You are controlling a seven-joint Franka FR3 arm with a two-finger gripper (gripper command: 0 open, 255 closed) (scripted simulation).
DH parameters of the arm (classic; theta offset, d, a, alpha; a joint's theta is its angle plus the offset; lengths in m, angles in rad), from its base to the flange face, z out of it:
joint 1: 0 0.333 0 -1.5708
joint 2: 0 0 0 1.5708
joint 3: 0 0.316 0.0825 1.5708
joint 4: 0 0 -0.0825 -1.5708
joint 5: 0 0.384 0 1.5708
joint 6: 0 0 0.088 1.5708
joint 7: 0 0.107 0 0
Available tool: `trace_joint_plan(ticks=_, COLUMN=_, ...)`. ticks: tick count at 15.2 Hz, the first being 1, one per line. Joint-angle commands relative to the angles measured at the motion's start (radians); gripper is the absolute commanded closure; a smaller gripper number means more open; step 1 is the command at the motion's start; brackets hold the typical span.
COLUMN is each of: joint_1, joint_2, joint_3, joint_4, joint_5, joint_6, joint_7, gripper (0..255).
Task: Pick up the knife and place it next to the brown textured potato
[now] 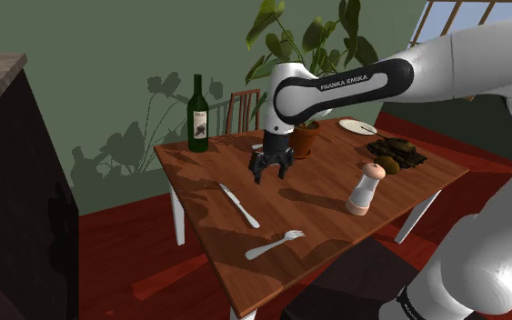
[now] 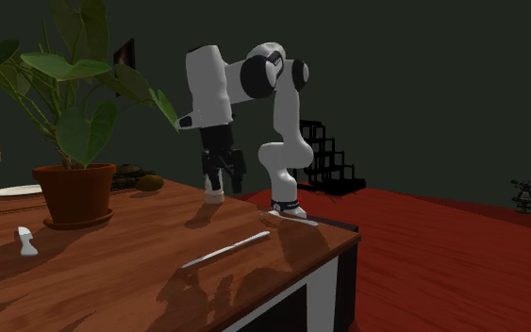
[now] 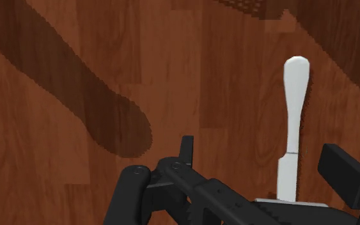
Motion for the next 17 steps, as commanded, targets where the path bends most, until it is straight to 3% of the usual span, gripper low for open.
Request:
trace_joint_plan(ticks=1, joint_1=0.010, joint_2=0.075, joint_3=0.011, joint_4=0.048, joint_5=0.011, joint_6=0.015, joint_7=0.022, gripper=0)
trace_joint_plan(ticks=7, joint_1=0.040, joint_2=0.307, joint_3=0.033, joint_4=0.230, joint_5=0.031, joint_6=0.036, joint_7=0.079, gripper=0)
trace_joint_plan(ticks=17, joint_1=0.051, joint_2=0.339, joint_3=0.038, joint_4=0.168, joint_5=0.033, joint_6=0.131, joint_7=0.079, gripper=0)
